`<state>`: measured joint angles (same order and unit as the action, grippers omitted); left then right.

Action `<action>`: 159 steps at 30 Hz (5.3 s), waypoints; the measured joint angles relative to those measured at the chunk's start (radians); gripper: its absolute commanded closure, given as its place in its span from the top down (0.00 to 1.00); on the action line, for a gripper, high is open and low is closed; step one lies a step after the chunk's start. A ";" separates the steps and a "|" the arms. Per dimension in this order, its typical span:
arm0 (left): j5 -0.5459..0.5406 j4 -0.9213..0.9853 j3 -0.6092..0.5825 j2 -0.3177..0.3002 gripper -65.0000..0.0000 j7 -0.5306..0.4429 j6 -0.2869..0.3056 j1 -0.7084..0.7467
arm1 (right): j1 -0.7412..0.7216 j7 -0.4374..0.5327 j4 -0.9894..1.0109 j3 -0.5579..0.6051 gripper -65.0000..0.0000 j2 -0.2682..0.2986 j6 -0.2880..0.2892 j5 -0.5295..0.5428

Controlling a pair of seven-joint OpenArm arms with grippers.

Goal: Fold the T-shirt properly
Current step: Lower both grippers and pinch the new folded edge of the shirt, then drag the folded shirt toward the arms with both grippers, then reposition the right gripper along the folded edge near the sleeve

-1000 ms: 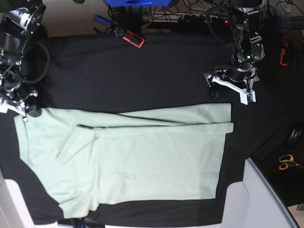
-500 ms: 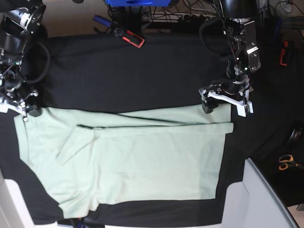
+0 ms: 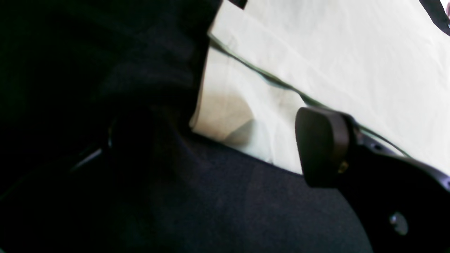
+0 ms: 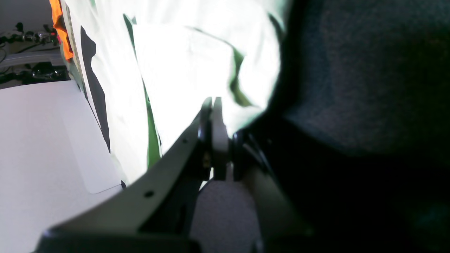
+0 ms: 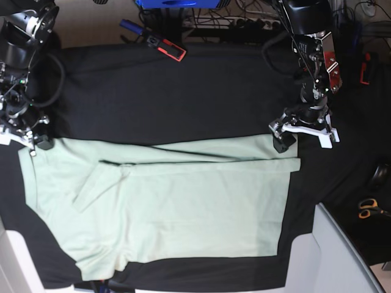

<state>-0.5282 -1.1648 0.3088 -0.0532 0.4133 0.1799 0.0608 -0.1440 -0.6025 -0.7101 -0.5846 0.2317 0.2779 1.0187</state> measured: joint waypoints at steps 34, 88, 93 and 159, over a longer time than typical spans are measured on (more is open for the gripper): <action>0.004 0.074 0.012 0.042 0.00 0.003 -0.024 -0.051 | 0.000 0.000 0.000 0.000 0.00 0.000 0.000 0.000; 0.002 -0.153 -0.150 -0.182 0.00 0.173 -0.013 0.194 | 0.275 -0.106 -0.243 -0.004 0.00 -0.002 0.064 0.006; 0.007 -0.201 -0.148 -0.202 0.00 0.190 -0.015 0.250 | 0.320 -0.122 -0.307 -0.004 0.00 -0.023 0.062 0.004; 0.021 -0.493 0.159 -0.212 0.51 0.285 -0.038 0.441 | 0.590 -0.374 -0.862 -0.082 0.04 -0.124 0.062 0.003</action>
<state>-0.5068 -1.6577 0.4683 -0.2653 0.6983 0.1421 0.5014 0.4458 -0.9768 -1.5719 -0.6670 0.1081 0.3397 1.0214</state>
